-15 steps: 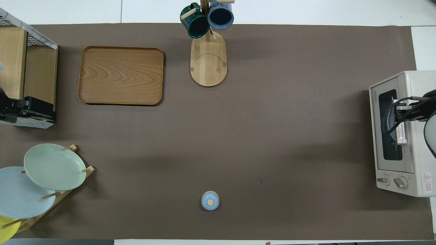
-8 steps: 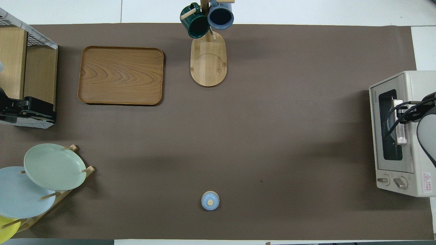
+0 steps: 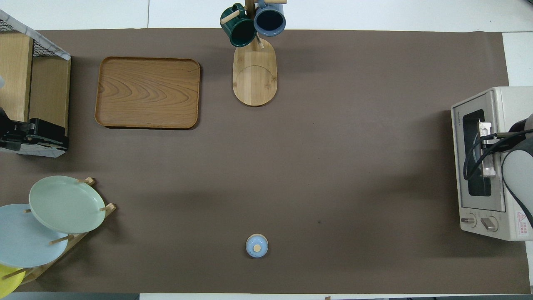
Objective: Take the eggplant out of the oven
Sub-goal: 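Pull the oven door down open with the right gripper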
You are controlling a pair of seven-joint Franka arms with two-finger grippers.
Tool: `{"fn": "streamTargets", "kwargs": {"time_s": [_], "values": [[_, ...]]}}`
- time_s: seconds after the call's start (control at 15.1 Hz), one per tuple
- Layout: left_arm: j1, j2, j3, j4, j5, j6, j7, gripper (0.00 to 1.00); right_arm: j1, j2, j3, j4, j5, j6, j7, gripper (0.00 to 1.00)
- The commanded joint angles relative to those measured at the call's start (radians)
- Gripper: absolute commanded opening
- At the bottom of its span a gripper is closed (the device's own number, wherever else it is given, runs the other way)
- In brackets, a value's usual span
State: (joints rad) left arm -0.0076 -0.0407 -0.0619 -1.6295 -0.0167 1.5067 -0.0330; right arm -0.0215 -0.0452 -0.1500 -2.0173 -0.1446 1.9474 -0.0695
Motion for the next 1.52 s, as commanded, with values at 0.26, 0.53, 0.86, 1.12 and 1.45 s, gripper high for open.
{"fn": "streamTargets", "kwargs": {"time_s": [0.26, 0.53, 0.86, 1.12, 1.45], "values": [[0.001, -0.010, -0.001, -0.001, 0.021, -0.013, 0.004, 1.00, 0.107, 0.119, 0.010, -0.112, 0.028, 0.318, 0.077, 0.00], [0.001, -0.010, -0.001, -0.001, 0.021, -0.013, 0.002, 1.00, 0.109, 0.200, 0.010, -0.120, 0.161, 0.364, 0.097, 0.00], [0.001, -0.010, -0.001, -0.001, 0.021, -0.014, 0.004, 1.00, 0.132, 0.237, 0.010, -0.113, 0.194, 0.366, 0.100, 0.00], [-0.002, -0.010, -0.001, -0.001, 0.021, -0.014, 0.001, 1.00, 0.150, 0.235, 0.012, -0.113, 0.241, 0.355, 0.102, 0.00], [0.003, -0.010, 0.001, -0.001, 0.021, -0.014, 0.002, 1.00, 0.213, 0.216, 0.009, -0.026, 0.246, 0.217, 0.197, 0.30]]}}
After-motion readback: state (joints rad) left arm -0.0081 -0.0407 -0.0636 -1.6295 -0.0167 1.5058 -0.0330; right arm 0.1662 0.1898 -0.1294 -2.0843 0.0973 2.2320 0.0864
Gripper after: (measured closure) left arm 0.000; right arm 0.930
